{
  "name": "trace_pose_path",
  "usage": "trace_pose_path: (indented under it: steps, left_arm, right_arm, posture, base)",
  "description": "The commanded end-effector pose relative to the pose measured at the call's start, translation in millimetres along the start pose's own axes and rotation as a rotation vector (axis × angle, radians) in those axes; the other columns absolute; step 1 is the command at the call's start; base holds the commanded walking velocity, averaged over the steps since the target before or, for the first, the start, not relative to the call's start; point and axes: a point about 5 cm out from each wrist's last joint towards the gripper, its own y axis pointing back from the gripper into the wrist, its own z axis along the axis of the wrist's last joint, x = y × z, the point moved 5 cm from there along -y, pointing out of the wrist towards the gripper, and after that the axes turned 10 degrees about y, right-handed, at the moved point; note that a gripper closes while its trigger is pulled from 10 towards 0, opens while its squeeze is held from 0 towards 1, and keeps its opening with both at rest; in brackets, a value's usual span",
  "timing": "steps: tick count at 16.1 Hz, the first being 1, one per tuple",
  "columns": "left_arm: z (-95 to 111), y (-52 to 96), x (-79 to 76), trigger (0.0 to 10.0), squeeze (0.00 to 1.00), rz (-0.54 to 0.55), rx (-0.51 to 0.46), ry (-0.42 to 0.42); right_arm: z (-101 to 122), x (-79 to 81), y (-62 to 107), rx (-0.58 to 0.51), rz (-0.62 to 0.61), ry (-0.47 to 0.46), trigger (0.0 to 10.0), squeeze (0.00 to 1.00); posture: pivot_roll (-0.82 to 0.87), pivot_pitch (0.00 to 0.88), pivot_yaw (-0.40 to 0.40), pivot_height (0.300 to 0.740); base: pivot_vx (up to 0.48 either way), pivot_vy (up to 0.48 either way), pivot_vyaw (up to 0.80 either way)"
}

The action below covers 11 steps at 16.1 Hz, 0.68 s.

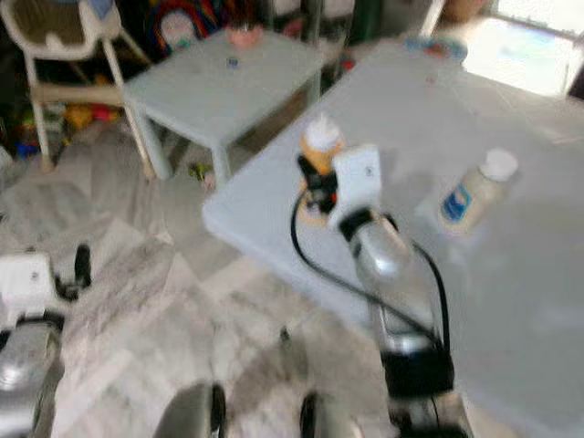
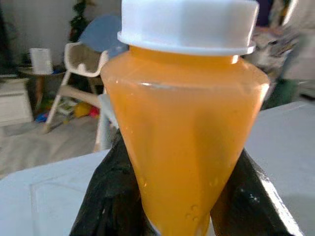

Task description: Restocking fridge

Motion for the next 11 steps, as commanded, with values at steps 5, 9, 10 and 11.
trace_pose_path:
  steps: [5,9,10,11]
  left_arm:
    - [-5,8.1,-7.8,10.0,0.00,-0.007,0.020,0.009]
    - [-1,1.1,-12.6,10.0,0.00,-0.007,0.006,0.016]
    - [-1,0.9,-14.3,10.0,0.00,-0.011,0.005,0.017]
    - [-2,2.8,-21.9,10.0,0.00,-0.038,0.007,0.013]
  right_arm:
    - [4,-7.3,16.9,-0.031,-0.101,-0.040,10.0,0.00]
    - [4,-12.8,21.3,-0.035,-0.126,-0.028,10.0,0.00]
    - [4,-12.9,22.0,-0.034,-0.126,-0.026,10.0,0.00]
    - [0,-9.3,23.2,-0.029,-0.102,-0.032,10.0,0.00]
  posture:
    - [0.12,0.000,0.020,0.740]
    - [0.10,0.000,0.024,0.740]
    - [0.10,0.000,0.024,0.740]
    - [0.11,0.000,0.014,0.740]
  base:
    - [-0.345,0.000,0.45]
    - [-0.353,0.000,0.79]
    - [-0.371,0.000,0.79]
    - [-0.371,0.000,0.79]
